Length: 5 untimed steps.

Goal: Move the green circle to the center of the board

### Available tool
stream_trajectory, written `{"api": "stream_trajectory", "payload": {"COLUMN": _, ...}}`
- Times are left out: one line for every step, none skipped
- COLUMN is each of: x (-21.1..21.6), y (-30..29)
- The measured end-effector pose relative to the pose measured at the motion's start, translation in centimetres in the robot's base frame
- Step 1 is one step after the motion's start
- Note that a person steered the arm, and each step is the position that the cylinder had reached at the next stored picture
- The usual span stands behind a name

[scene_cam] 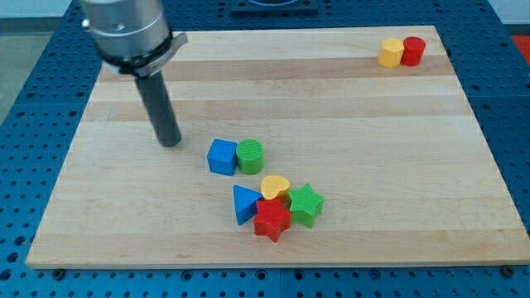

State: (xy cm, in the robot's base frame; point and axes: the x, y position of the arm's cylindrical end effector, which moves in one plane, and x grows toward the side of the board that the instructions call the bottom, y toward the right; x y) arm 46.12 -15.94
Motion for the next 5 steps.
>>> {"api": "stream_trajectory", "payload": {"x": 5.0, "y": 2.5}}
{"api": "stream_trajectory", "payload": {"x": 6.8, "y": 5.3}}
{"api": "stream_trajectory", "payload": {"x": 6.8, "y": 7.6}}
{"api": "stream_trajectory", "payload": {"x": 6.8, "y": 10.4}}
{"api": "stream_trajectory", "payload": {"x": 3.8, "y": 12.8}}
